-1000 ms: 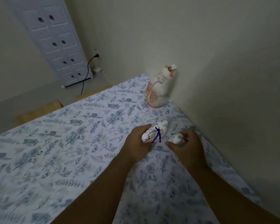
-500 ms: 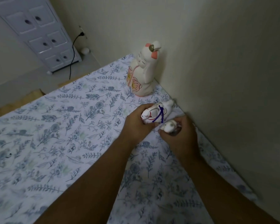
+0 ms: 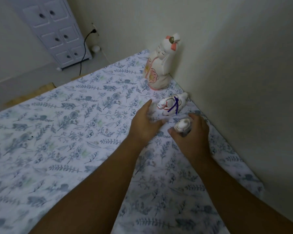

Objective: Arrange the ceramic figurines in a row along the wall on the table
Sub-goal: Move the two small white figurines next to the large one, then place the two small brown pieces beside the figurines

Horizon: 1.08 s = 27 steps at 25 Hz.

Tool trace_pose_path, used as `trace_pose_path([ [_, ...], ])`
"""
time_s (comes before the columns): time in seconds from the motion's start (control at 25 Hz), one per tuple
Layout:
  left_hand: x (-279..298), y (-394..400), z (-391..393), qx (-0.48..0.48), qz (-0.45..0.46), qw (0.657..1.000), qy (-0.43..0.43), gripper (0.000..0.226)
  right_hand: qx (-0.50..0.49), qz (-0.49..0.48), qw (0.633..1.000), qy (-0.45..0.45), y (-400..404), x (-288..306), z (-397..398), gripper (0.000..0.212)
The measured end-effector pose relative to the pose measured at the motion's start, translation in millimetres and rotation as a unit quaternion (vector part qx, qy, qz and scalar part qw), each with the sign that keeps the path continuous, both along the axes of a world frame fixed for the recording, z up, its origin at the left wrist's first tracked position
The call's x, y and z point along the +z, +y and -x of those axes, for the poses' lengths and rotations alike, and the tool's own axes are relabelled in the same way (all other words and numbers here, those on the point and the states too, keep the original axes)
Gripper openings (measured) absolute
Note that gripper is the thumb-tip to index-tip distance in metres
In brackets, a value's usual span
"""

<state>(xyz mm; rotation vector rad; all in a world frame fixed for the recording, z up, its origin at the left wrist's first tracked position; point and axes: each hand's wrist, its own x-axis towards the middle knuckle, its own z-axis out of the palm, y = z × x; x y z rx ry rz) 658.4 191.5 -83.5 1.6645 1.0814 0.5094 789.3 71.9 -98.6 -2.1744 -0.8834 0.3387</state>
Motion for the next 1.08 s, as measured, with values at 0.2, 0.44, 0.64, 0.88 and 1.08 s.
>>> trace_pose_path([
  [0.2, 39, -57, 132, 0.059, -0.091, 0.988, 0.106, 0.066, 0.107, -0.003, 0.989, -0.098, -22, 26, 88, 0.056],
  [0.44, 58, -153, 291, 0.128, -0.103, 0.965, 0.206, 0.066, 0.329, 0.056, 0.941, -0.061, -52, 35, 250, 0.056],
  [0.64, 48, -204, 386, 0.164, -0.051, 0.965, 0.2, 0.075, 0.48, 0.084, 0.872, -0.052, -87, 23, 332, 0.069],
  [0.88, 17, -219, 442, 0.177, -0.003, 0.969, 0.174, 0.067, 0.46, 0.122, 0.878, 0.045, -93, 4, 376, 0.067],
  [1.08, 7, -198, 432, 0.216, 0.038, 0.966, 0.137, 0.036, 0.408, 0.079, 0.902, 0.113, -81, 3, 381, 0.021],
])
